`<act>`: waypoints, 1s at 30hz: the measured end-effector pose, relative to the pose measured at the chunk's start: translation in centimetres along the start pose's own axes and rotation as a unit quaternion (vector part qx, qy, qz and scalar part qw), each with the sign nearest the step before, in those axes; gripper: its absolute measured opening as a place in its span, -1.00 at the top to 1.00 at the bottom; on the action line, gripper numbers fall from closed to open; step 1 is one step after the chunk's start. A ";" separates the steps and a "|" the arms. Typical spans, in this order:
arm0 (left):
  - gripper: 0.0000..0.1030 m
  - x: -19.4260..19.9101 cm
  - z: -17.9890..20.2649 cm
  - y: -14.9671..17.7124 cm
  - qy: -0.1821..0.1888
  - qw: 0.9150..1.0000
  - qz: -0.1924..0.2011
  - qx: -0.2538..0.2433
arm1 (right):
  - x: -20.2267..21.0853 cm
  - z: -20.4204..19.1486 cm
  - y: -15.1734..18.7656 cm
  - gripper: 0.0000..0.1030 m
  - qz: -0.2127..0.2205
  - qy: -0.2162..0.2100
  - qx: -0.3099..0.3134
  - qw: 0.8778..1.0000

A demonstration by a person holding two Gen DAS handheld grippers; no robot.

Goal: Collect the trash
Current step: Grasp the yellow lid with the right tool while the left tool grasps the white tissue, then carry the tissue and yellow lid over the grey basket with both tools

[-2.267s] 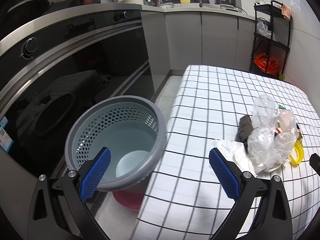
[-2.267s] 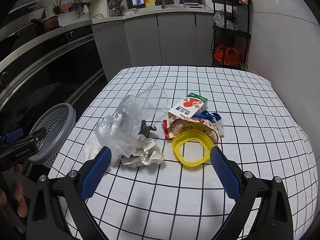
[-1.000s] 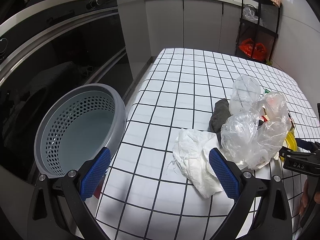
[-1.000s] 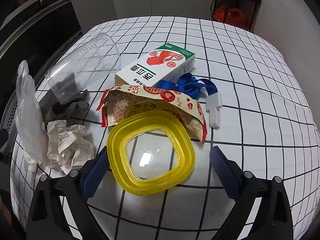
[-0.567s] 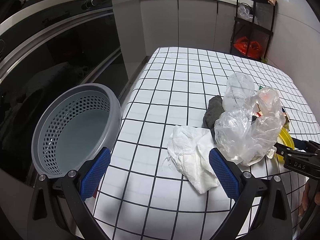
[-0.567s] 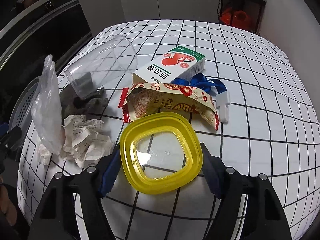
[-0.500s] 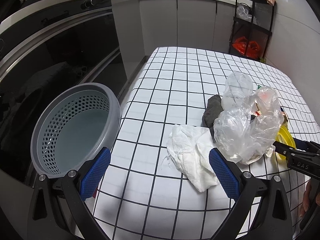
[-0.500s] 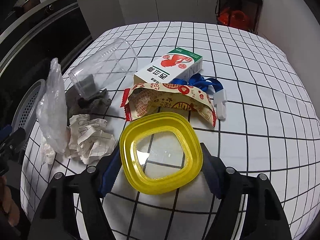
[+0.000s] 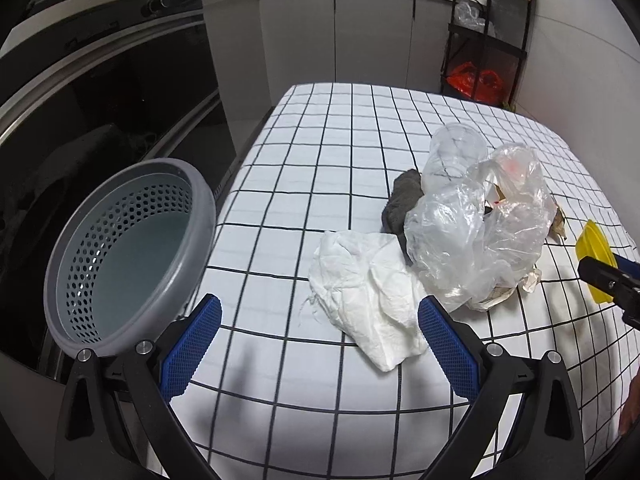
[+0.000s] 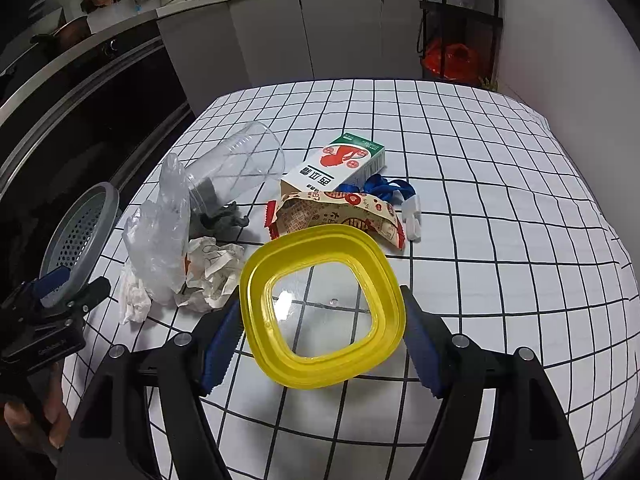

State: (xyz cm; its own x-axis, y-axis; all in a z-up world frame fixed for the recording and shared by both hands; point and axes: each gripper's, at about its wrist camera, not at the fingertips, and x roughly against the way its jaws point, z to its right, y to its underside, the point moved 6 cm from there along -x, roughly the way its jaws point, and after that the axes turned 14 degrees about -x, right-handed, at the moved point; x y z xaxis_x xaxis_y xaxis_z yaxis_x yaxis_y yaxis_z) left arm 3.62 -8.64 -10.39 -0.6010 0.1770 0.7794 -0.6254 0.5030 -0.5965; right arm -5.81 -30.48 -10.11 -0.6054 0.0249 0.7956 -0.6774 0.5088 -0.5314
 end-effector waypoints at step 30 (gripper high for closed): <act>0.83 -1.3 0.8 0.1 0.037 0.999 0.001 -0.007 | 0.3 -0.5 -0.5 -0.38 0.011 -0.018 0.004 1.000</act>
State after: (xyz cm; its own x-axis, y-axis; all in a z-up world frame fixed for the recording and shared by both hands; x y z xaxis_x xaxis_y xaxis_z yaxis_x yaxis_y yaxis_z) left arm 3.95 -9.43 -11.64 -0.5628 0.2405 0.7909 -0.6175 0.5138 -0.5956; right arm -5.45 -30.30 -9.42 -0.6352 0.0055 0.7723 -0.6665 0.5012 -0.5518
